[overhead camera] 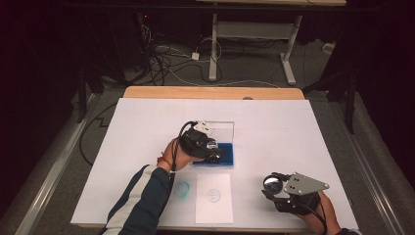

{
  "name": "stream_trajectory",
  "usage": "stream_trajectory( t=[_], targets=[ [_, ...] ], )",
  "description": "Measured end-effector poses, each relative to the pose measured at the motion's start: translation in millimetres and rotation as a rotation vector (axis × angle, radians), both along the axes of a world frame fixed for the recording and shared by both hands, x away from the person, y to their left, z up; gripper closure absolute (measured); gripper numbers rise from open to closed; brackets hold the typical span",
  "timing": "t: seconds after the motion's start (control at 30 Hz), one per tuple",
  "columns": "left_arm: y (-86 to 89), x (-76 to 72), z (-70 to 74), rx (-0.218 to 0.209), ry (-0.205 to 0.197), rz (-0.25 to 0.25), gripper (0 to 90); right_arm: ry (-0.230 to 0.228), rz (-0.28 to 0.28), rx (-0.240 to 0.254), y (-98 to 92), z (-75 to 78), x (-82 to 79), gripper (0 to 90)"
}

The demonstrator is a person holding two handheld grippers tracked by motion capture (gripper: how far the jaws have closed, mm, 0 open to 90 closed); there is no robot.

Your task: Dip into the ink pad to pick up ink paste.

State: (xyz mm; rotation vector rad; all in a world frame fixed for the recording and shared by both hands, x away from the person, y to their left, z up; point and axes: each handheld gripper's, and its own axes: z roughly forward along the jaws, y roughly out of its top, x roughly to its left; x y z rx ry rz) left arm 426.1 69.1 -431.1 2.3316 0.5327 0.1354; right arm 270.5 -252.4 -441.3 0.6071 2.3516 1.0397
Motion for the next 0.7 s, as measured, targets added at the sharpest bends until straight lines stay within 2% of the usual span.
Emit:
stream_trajectory(
  t=[0.13, 0.3, 0.43, 0.53, 0.7],
  targets=[
    [-1.2, -0.7, 0.8, 0.022, -0.009, -0.010, 53.1, 0.000, 0.001, -0.003, 0.8, 0.2, -0.1, 37.8],
    [-2.3, -0.6, 0.6, 0.018, -0.008, -0.002, 54.0, 0.003, 0.001, 0.003, 0.5, 0.0, 0.5, 37.8],
    [-2.1, 2.3, 0.8, 0.011, 0.014, 0.000, 54.3, 0.002, 0.002, 0.004, 0.5, 0.4, 0.1, 37.8],
    [-3.0, 1.9, 1.4, 0.022, 0.012, -0.003, 54.4, 0.003, 0.000, 0.004, -0.1, 0.4, 0.2, 37.8],
    [-3.3, 1.9, 0.7, 0.017, 0.012, 0.001, 54.5, 0.003, 0.001, 0.004, -0.2, 0.4, 0.2, 37.8]
  ],
)
